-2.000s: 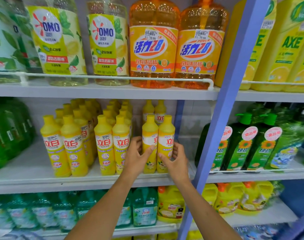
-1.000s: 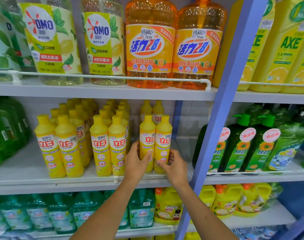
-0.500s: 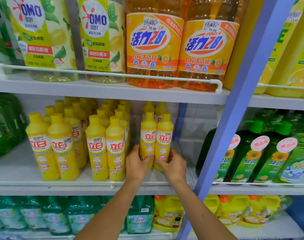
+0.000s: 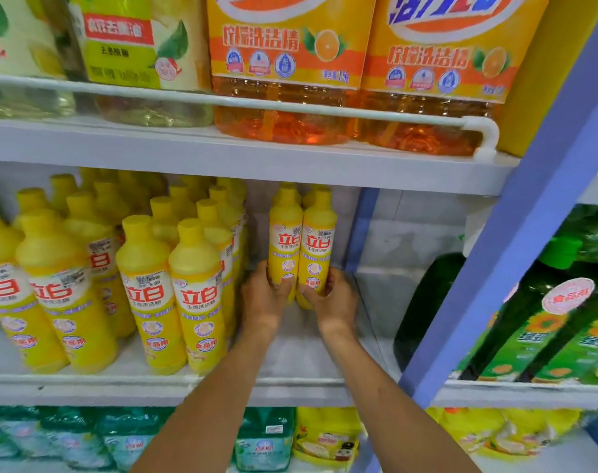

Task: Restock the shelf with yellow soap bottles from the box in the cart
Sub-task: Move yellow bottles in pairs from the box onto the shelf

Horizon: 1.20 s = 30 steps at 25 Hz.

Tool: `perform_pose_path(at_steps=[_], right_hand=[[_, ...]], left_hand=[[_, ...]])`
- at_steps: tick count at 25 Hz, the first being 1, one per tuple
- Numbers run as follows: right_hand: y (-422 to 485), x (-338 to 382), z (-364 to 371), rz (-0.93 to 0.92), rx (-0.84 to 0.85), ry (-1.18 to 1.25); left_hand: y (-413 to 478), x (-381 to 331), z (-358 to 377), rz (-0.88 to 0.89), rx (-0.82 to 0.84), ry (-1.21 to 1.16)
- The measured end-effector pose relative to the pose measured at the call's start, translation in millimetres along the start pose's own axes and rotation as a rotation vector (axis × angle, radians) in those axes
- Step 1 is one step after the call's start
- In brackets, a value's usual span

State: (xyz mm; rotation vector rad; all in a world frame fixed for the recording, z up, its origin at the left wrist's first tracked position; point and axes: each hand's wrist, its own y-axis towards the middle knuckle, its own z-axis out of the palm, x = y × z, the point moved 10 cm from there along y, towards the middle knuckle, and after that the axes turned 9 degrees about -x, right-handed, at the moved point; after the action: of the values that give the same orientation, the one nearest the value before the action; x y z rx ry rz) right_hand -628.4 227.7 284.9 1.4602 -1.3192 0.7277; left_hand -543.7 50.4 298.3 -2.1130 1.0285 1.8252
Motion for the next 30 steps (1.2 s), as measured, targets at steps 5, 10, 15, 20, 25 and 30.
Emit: perform_pose_path(at_steps=[5,10,15,20,25,30], right_hand=[[8.0,-1.9,5.8,-0.009,0.004,-0.030],[6.7,-1.5,6.0,-0.022,-0.012,-0.013],[5.2,-4.5,5.9,-0.002,-0.016,0.021],[3.7,4.7,1.5,-0.020,0.016,-0.032],[-2.1,17.6,-6.8,-0.083,0.079,-0.049],[-22.8,53.6,-29.6,-0.274,0.198,-0.282]], left_hand=[[3.4,7.0,6.8,0.033,0.001,0.031],[1.6,5.1,7.3,0.051,-0.003,0.043],[5.3,17.4,11.6,0.002,0.029,-0.014],[5.7,15.0,10.3,-0.051,0.050,-0.070],[2.0,9.4,2.6,-0.134,0.126,0.030],[-31.1,-20.8,-12.4,0.028,0.340,0.287]])
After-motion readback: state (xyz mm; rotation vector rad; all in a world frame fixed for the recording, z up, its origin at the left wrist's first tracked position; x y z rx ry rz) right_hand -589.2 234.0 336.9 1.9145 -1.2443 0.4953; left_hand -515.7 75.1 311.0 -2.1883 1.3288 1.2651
